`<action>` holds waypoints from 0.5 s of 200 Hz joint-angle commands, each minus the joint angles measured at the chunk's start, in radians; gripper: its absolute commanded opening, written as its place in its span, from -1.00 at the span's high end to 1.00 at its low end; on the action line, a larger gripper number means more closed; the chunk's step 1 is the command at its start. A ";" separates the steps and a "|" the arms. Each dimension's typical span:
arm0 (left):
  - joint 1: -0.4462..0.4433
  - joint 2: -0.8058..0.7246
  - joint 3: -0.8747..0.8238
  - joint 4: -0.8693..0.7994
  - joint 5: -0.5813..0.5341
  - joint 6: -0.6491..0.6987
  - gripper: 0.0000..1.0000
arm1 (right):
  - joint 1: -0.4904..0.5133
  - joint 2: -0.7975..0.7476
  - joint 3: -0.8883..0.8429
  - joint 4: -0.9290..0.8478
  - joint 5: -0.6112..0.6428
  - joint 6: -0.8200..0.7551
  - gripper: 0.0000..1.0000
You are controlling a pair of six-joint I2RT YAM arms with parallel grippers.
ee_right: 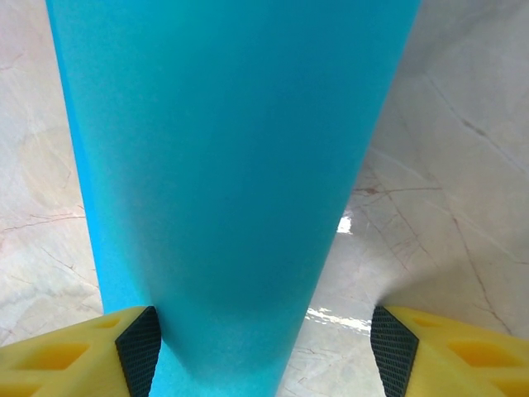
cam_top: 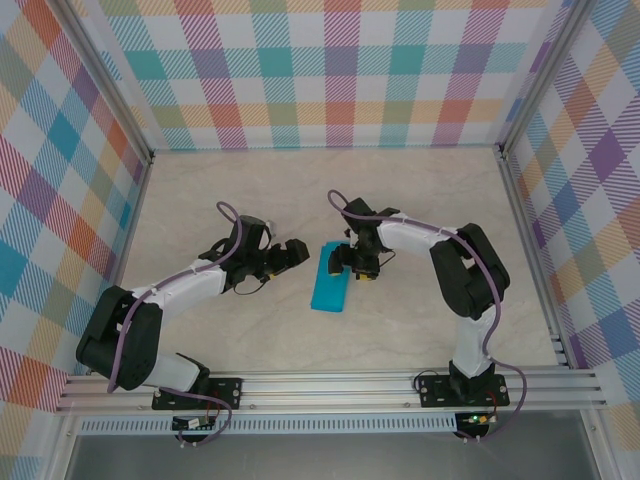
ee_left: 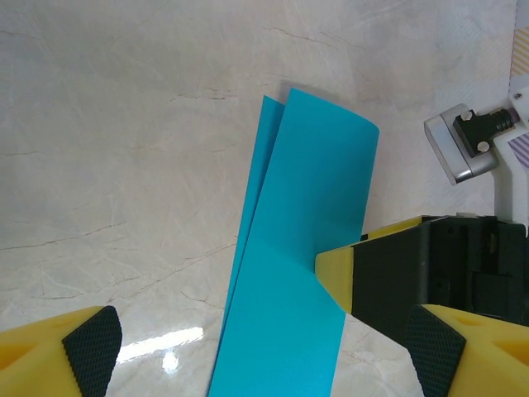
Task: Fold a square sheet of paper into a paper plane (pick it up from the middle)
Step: Fold the square sheet of paper in half at the center of the table.
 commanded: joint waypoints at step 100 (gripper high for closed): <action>-0.010 0.027 0.031 -0.019 0.013 0.022 -0.64 | 0.007 0.116 0.079 -0.109 0.032 -0.027 -0.49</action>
